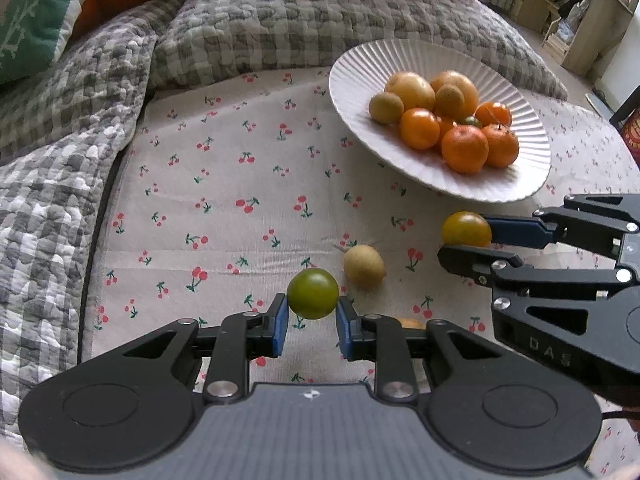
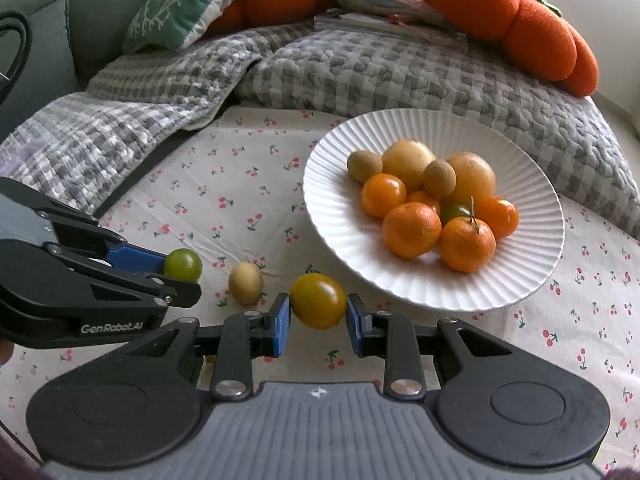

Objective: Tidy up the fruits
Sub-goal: 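Grasp the green fruit with the left tool while the right tool grasps a yellow-orange fruit, then carry the green and yellow-orange fruits over the white plate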

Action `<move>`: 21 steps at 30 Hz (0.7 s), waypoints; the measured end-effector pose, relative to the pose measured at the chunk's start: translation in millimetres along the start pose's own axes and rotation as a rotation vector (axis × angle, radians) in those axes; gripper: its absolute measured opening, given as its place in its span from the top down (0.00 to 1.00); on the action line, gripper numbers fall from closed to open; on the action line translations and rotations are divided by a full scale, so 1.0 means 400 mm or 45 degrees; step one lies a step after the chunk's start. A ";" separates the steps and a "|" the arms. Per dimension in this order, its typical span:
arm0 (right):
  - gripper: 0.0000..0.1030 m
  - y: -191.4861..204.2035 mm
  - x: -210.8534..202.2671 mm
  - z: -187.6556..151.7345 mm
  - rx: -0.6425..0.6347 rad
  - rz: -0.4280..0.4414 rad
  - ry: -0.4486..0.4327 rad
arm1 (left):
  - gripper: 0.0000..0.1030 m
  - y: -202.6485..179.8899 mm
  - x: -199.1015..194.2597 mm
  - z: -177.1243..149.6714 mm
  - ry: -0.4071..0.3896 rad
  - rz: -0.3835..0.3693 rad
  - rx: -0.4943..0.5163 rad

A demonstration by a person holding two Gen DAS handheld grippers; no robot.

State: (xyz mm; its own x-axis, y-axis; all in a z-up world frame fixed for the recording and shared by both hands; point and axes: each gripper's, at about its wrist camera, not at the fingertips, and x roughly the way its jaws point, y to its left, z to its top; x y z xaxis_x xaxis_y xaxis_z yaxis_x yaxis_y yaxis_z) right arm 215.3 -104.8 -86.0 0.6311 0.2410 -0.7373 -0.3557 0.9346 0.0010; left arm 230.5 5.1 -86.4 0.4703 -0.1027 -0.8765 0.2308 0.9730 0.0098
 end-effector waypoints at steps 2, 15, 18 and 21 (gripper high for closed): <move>0.74 -0.001 -0.008 0.004 0.009 0.007 -0.011 | 0.89 -0.001 -0.011 0.001 -0.023 0.002 -0.003; 0.74 -0.022 -0.087 0.047 0.079 0.046 -0.116 | 0.89 -0.024 -0.079 0.025 -0.159 0.018 0.009; 0.74 -0.044 -0.110 0.058 0.118 0.044 -0.152 | 0.89 -0.029 -0.097 0.035 -0.198 0.015 0.004; 0.74 -0.069 -0.127 0.068 0.158 0.037 -0.181 | 0.89 -0.035 -0.109 0.046 -0.237 0.032 -0.001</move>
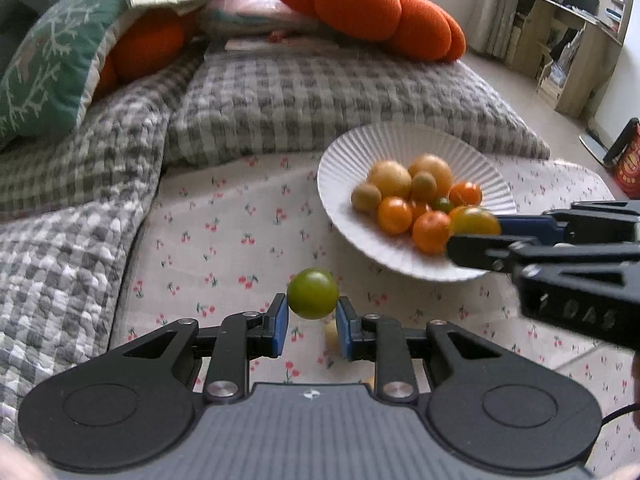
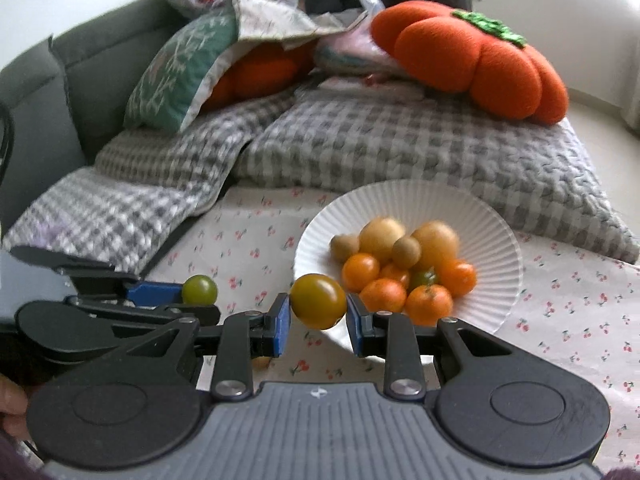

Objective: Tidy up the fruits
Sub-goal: 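Carry the green and yellow-orange fruits over the white plate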

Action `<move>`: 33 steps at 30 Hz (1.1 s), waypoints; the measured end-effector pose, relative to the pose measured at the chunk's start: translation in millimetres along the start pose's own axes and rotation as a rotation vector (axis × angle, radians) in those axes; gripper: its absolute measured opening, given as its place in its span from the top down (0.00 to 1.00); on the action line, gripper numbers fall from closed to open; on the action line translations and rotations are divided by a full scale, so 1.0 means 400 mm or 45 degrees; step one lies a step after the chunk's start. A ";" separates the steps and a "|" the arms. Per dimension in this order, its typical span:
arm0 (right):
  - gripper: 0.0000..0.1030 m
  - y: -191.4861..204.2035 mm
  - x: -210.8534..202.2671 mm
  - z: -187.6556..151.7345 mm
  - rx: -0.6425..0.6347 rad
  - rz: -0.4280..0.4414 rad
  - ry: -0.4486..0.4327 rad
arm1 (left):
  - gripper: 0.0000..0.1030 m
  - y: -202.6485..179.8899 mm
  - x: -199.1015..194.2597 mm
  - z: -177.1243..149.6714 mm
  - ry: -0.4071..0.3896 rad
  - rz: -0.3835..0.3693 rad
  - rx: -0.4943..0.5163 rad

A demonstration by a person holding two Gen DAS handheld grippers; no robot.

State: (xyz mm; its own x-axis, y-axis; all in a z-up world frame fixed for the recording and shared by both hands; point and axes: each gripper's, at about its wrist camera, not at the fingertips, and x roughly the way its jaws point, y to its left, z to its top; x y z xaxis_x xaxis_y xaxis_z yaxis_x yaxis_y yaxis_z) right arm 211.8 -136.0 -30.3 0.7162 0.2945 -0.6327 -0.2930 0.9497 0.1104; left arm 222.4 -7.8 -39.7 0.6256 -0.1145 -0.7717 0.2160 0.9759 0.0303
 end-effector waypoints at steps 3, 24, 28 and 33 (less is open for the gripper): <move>0.74 -0.030 -0.016 0.015 0.038 -0.016 -0.029 | 0.89 -0.007 0.002 0.010 -0.013 0.008 -0.010; 0.74 -0.295 -0.001 0.047 0.409 -0.087 -0.066 | 0.89 -0.082 0.075 0.163 -0.101 -0.194 -0.114; 0.74 -0.325 0.024 0.048 0.488 -0.040 -0.052 | 0.89 -0.076 0.123 0.185 -0.083 -0.217 -0.162; 0.74 -0.331 0.053 0.047 0.495 -0.034 -0.032 | 0.89 -0.033 0.175 0.204 -0.083 -0.219 -0.235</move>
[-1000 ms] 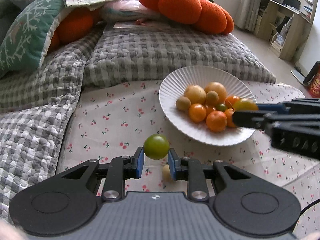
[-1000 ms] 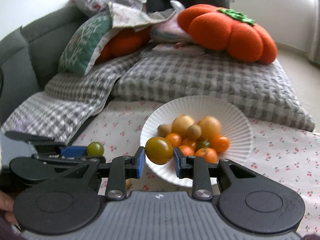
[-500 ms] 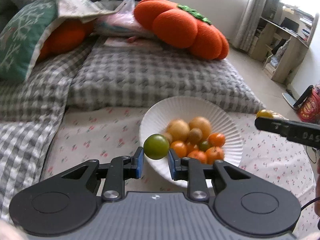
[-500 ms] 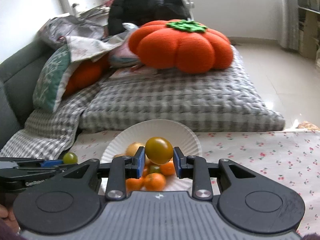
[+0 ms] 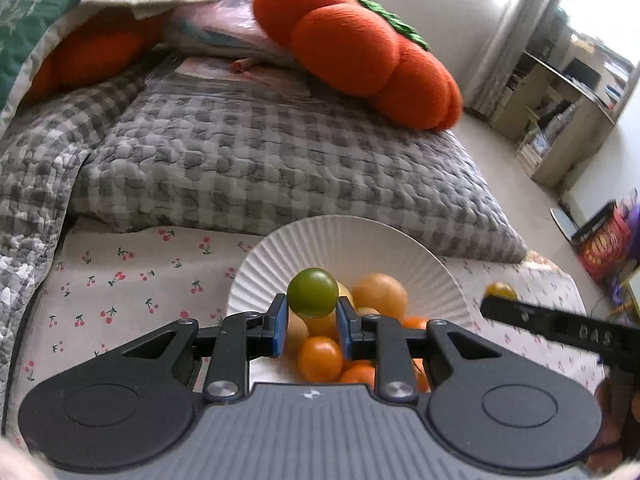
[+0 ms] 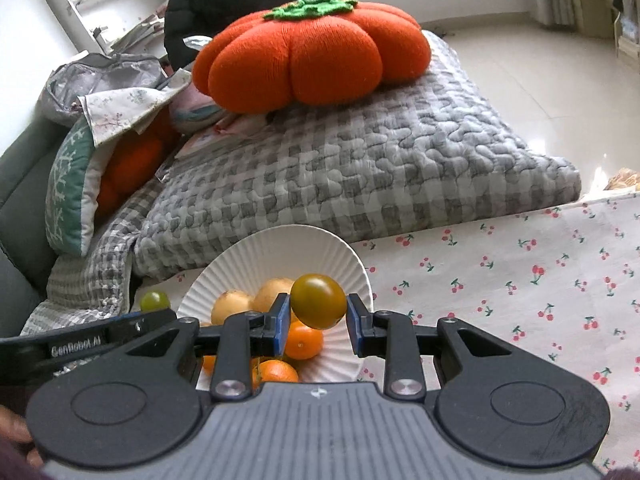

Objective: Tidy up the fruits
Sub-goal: 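Carry the green and yellow-orange fruits over the white plate, then open both tools to drop the fruits onto the plate and withdraw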

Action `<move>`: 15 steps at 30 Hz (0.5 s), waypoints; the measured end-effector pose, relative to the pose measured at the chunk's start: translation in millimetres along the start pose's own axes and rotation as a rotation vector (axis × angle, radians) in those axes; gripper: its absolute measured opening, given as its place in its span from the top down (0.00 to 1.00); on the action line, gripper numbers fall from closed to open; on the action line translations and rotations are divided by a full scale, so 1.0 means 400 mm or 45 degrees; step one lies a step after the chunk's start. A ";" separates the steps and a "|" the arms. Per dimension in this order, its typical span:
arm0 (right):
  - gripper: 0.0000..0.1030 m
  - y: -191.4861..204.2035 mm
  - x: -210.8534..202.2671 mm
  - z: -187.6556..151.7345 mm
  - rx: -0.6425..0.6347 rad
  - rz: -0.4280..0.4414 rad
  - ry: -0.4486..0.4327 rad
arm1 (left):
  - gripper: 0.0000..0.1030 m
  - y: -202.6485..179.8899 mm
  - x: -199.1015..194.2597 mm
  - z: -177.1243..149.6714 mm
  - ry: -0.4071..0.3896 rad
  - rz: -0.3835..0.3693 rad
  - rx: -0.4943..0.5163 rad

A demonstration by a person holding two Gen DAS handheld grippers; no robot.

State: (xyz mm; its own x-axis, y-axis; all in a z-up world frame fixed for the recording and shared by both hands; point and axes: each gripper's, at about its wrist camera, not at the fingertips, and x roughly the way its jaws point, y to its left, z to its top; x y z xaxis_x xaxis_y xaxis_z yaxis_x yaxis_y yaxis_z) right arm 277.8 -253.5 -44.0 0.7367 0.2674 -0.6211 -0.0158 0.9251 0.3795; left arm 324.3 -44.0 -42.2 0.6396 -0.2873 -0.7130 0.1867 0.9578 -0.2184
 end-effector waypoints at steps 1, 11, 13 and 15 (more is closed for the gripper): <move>0.74 0.002 0.007 0.000 -0.002 0.000 0.000 | 0.89 0.006 0.004 0.003 -0.004 -0.006 -0.011; 0.74 0.004 0.076 -0.003 -0.032 -0.031 -0.020 | 0.89 0.042 0.098 0.026 0.002 -0.062 -0.053; 0.74 0.006 0.084 -0.007 -0.052 -0.037 -0.039 | 0.89 0.039 0.110 0.031 -0.013 -0.081 -0.038; 0.74 0.007 0.093 -0.014 -0.081 -0.047 -0.041 | 0.89 0.036 0.122 0.032 -0.014 -0.109 -0.040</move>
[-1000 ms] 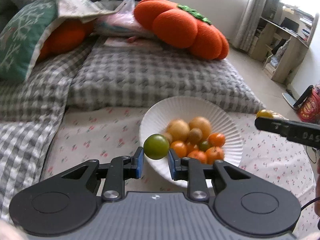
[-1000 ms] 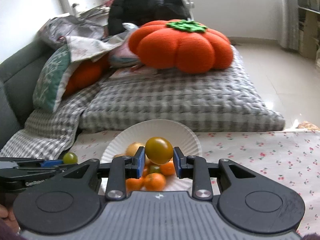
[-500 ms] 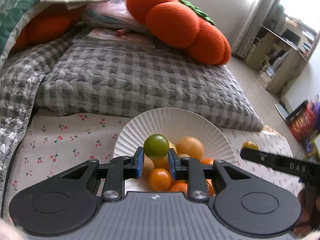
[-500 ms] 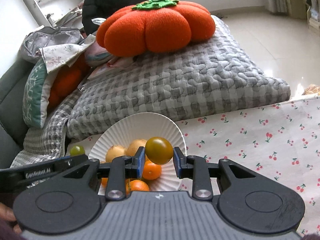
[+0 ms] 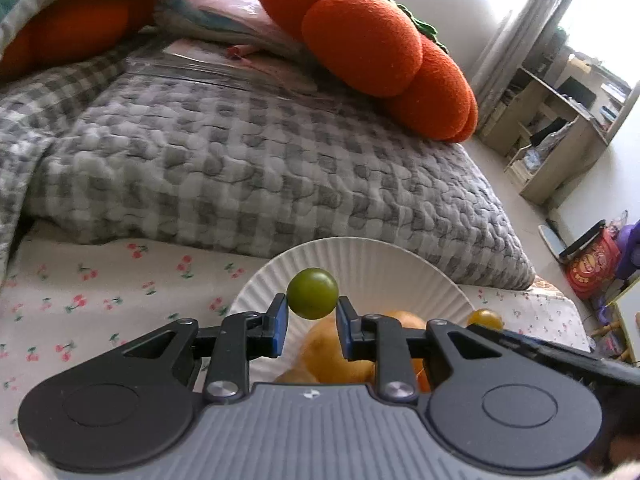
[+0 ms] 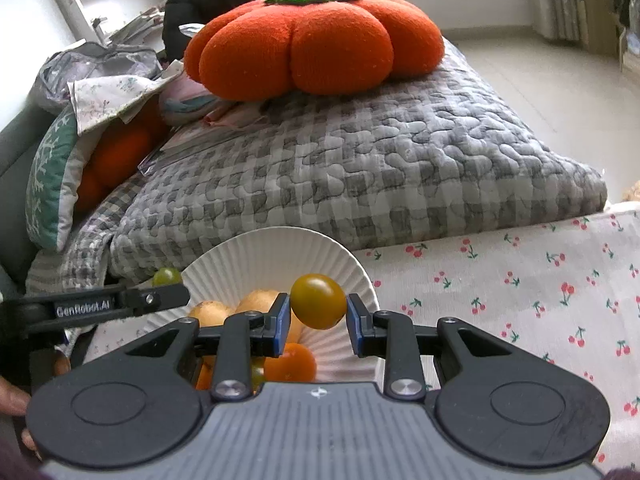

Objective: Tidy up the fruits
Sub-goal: 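Open both tools to drop the fruits onto the plate and withdraw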

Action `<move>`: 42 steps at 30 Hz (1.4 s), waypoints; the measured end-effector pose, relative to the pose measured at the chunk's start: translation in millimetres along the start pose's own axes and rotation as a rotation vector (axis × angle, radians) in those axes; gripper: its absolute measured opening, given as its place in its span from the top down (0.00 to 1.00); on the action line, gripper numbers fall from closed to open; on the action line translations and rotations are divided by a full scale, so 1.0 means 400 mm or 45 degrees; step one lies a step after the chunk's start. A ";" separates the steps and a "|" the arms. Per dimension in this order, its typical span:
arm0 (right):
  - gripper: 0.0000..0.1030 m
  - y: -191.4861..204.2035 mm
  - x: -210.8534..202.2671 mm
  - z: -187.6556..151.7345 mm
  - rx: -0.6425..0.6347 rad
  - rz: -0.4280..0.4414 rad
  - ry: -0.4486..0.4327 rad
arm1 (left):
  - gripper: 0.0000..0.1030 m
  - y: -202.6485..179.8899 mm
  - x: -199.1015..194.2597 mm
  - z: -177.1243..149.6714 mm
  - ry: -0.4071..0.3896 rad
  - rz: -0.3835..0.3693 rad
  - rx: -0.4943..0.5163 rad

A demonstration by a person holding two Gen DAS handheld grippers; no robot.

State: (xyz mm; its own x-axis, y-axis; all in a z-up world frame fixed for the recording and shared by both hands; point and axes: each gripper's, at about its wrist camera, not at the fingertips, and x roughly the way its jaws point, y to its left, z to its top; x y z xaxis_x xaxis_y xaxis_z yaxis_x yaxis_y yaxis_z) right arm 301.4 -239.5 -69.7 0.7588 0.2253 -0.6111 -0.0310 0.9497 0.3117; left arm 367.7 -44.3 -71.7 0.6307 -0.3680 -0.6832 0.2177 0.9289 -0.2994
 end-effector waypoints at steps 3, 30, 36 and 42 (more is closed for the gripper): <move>0.74 0.002 0.009 -0.007 -0.028 -0.004 -0.003 | 0.89 0.004 0.027 0.001 0.017 -0.037 -0.040; 0.74 0.077 0.030 -0.052 -0.390 -0.133 -0.073 | 0.84 -0.067 0.084 -0.007 0.015 -0.057 0.107; 0.72 0.056 0.020 -0.039 -0.267 -0.059 -0.076 | 0.82 -0.065 0.077 -0.007 0.009 -0.051 0.122; 0.71 0.041 -0.007 -0.019 -0.174 -0.031 -0.105 | 0.77 -0.067 0.044 -0.002 -0.020 -0.042 0.122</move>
State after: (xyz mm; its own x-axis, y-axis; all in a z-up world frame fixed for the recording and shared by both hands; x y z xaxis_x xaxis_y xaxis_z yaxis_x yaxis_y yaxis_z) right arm 293.6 -222.7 -68.5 0.8112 0.1882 -0.5537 -0.0954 0.9767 0.1922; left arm 372.4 -75.8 -76.0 0.6334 -0.3988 -0.6632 0.3087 0.9160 -0.2560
